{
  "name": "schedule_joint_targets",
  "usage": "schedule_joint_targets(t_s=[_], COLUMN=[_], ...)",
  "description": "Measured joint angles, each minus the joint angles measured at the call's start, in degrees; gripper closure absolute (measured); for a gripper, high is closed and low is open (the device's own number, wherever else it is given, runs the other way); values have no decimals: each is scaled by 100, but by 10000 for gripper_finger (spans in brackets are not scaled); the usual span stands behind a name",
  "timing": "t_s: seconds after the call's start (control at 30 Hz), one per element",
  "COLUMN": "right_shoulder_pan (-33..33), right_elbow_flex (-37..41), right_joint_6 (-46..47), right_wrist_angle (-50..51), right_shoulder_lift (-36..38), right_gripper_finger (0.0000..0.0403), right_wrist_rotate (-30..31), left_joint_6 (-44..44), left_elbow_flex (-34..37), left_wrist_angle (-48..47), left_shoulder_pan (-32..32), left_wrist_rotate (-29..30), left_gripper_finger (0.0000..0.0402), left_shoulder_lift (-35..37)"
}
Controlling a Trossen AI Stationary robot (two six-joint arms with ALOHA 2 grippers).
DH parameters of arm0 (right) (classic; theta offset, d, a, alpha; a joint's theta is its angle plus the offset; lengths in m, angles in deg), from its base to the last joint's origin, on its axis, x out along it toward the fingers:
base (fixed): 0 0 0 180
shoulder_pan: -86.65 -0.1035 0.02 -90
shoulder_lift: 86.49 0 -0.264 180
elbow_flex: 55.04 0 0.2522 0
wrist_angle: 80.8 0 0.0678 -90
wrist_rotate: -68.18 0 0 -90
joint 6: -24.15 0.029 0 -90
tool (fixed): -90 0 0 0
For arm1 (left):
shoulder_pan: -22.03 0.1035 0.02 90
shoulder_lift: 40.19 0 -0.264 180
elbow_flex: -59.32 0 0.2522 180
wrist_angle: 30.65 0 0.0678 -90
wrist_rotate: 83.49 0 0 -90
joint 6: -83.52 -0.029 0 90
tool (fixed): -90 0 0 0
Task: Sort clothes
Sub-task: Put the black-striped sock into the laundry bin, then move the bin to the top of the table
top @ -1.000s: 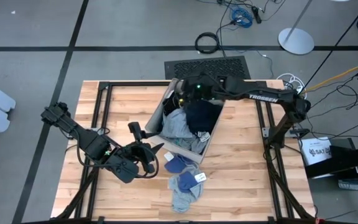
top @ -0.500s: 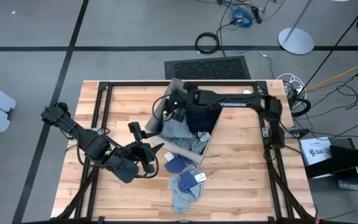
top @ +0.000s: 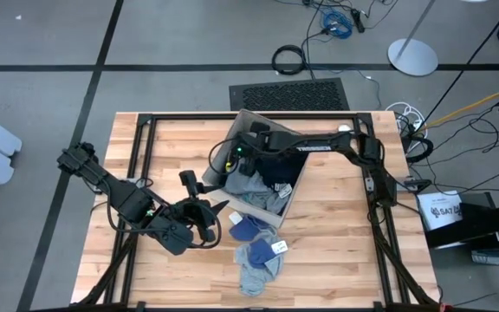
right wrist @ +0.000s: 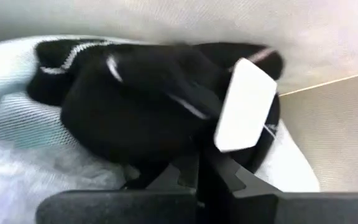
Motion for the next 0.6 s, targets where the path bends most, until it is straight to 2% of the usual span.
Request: schedule_joint_targets(t_s=[0.43, 0.6], right_shoulder_pan=[-113, -201], right_elbow_flex=[2, 2], right_joint_6=[11, 251], right_wrist_angle=[549, 1232], right_shoulder_lift=[1699, 2393], right_gripper_finger=[403, 403], right_wrist_rotate=[-45, -818], left_joint_6=[2, 4], left_elbow_flex=[0, 0], left_wrist_angle=[-2, -2], left_shoulder_pan=[0, 0], left_wrist_rotate=[-2, -42], left_gripper_finger=[194, 194], left_shoulder_lift=[0, 0])
